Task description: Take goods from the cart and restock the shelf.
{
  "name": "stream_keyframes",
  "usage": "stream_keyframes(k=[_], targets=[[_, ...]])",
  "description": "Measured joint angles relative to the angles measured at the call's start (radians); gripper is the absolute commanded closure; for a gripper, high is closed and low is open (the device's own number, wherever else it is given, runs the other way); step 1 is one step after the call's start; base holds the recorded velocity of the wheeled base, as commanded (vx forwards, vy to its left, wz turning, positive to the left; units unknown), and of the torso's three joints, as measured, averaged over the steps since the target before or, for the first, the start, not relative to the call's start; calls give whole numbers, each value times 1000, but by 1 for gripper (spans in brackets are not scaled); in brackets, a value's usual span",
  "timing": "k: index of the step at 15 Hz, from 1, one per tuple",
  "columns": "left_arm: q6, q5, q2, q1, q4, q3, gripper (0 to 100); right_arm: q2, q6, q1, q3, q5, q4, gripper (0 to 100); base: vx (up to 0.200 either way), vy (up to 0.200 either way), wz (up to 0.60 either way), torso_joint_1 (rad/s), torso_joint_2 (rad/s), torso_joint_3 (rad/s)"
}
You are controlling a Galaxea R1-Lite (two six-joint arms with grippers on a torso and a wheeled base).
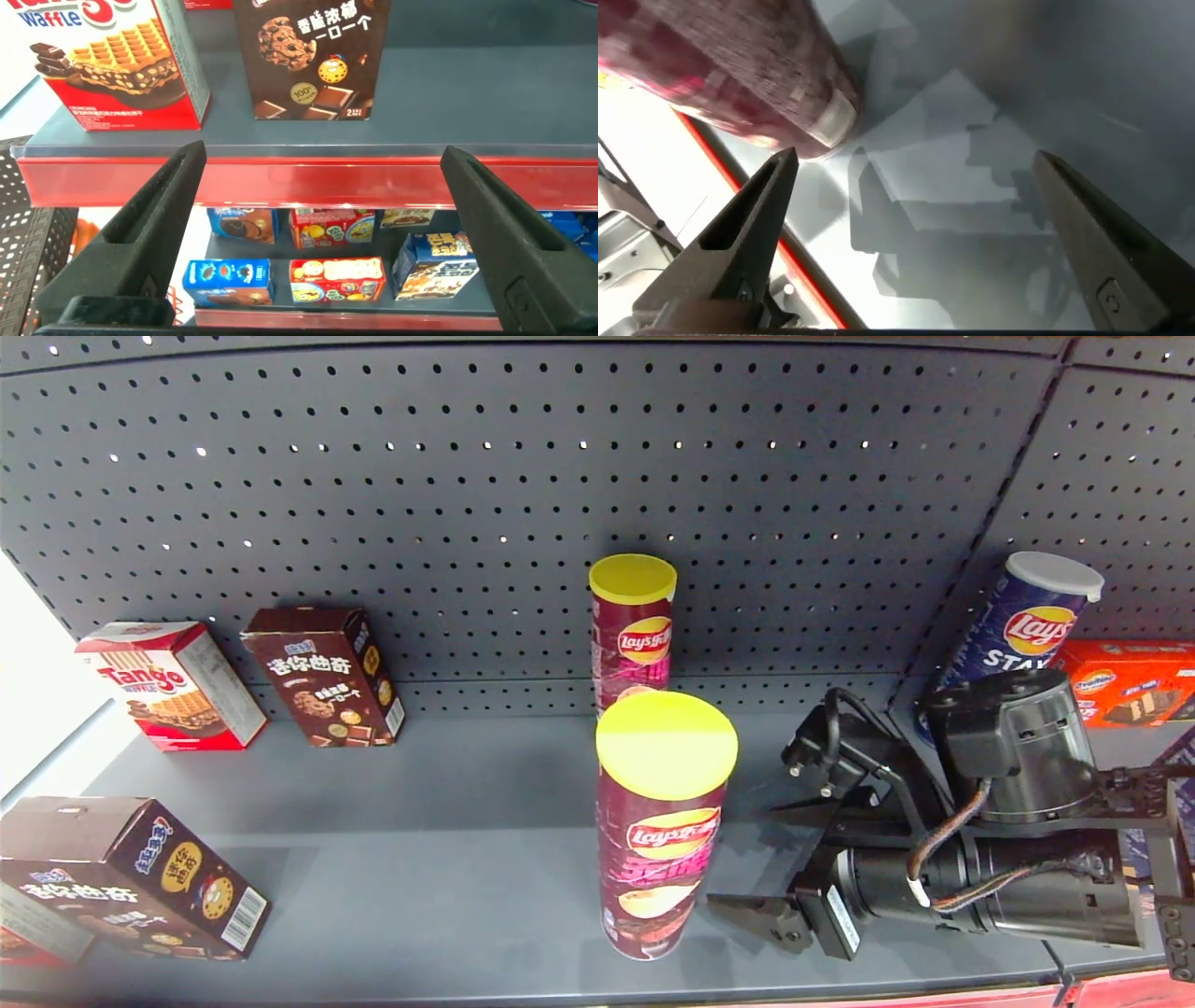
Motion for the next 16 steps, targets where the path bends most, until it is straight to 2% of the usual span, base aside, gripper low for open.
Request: stream_keyframes(k=[16], targets=[[0,-1,0,0,0,0,0,31,-4,9,-25,2,-7,0,0,0,0,0,0,0]])
